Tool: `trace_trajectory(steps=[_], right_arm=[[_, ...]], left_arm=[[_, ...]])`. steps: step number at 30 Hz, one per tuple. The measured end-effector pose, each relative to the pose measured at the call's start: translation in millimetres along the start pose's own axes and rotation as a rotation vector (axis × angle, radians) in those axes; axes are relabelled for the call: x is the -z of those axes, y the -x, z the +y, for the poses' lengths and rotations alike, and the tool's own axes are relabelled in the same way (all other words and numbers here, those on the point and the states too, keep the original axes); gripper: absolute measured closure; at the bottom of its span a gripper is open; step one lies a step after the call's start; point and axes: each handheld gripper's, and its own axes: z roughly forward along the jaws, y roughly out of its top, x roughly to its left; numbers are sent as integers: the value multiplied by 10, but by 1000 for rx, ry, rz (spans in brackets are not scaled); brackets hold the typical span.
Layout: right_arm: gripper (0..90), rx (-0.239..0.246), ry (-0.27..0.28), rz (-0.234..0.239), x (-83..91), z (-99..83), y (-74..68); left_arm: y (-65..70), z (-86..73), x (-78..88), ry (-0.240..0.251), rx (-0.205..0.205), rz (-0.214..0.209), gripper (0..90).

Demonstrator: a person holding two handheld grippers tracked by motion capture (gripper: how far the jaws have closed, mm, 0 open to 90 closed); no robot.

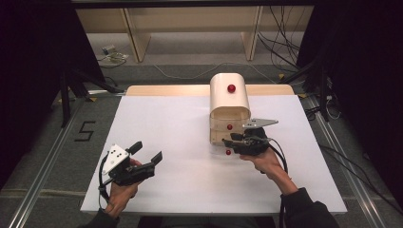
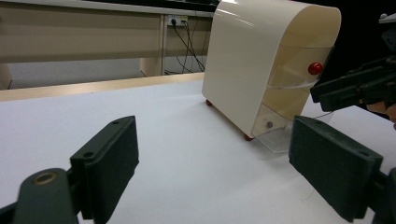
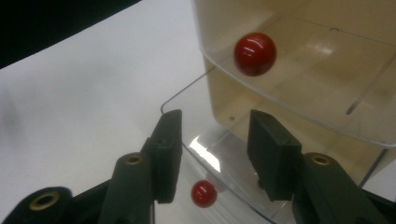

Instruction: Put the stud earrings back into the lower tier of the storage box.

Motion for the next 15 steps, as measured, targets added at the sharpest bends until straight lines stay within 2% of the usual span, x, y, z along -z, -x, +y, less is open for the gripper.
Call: trace_trajectory(steps=[15], right_arm=[[404, 1, 22, 24, 43, -3, -115]], left_arm=[[1, 4, 4, 2, -1, -2, 154]])
